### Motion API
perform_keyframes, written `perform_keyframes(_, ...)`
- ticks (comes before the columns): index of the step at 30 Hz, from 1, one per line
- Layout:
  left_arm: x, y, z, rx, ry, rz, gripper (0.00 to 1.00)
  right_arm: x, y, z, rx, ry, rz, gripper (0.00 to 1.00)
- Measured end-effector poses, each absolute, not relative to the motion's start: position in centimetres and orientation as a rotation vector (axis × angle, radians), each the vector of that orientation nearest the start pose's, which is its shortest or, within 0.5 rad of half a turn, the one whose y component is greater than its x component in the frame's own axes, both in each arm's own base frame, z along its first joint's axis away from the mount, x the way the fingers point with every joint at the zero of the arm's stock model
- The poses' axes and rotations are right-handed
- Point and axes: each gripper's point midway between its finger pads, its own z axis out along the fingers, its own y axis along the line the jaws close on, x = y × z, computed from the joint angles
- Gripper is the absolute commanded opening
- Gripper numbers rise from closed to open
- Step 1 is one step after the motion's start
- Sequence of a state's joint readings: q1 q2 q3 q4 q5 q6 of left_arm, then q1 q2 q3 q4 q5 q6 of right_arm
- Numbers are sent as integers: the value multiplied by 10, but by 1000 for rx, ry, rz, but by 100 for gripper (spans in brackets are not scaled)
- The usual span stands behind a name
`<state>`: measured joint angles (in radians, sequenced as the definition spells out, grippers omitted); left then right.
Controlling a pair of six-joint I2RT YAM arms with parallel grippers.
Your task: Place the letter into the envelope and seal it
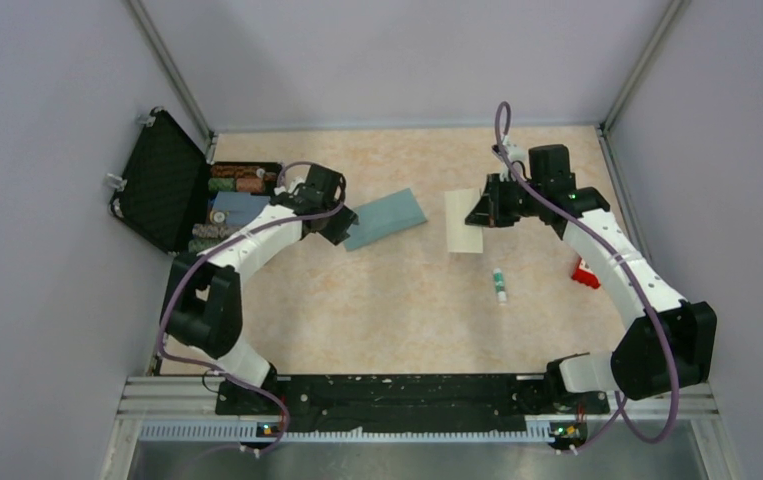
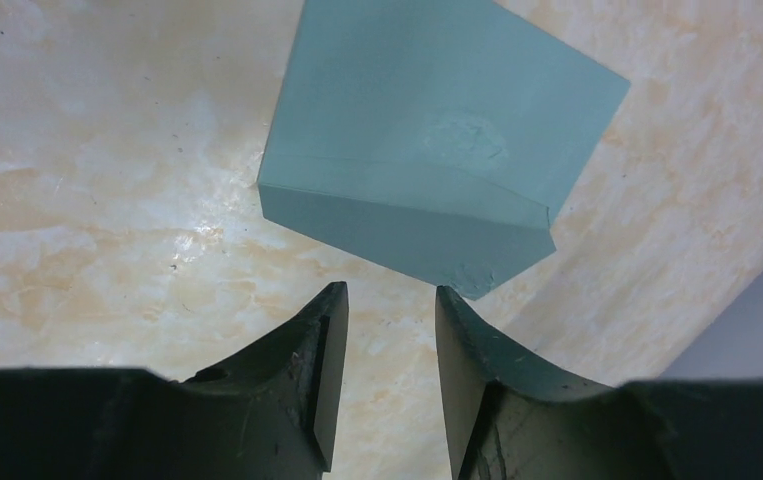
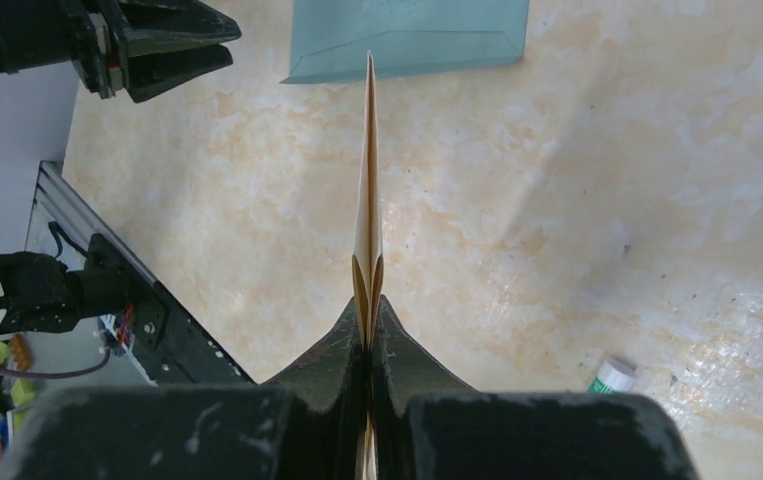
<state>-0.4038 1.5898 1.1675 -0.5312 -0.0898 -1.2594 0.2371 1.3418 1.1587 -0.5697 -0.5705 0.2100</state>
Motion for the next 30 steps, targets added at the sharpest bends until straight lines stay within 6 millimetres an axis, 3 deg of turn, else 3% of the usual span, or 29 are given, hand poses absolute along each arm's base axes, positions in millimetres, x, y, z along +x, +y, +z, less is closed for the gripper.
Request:
perform_keyframes(5,367,-185,96,-1117,2401,-513,43,309,179,207,-351,2308,876,0)
perform_keyframes(9,382,-189,95,-822,2443,-523,47,309,179,207,-364,2303,874,0)
perform_keyframes(15,445,-185,108,-364,2410,-428,61,306,181,205,-374,2306,900,0)
perform_keyframes(20,483,-176,106,-51,2392,-324,60,296,186,196,-333,2345,966,0)
perform_keyframes(24,492,-173,94,139,2428,-308,61,295,192,198,-298,2346,1036,0)
perform_keyframes(30,484,-165,67,310,2495,-316,61,300,197,197,-269,2344,1067,0)
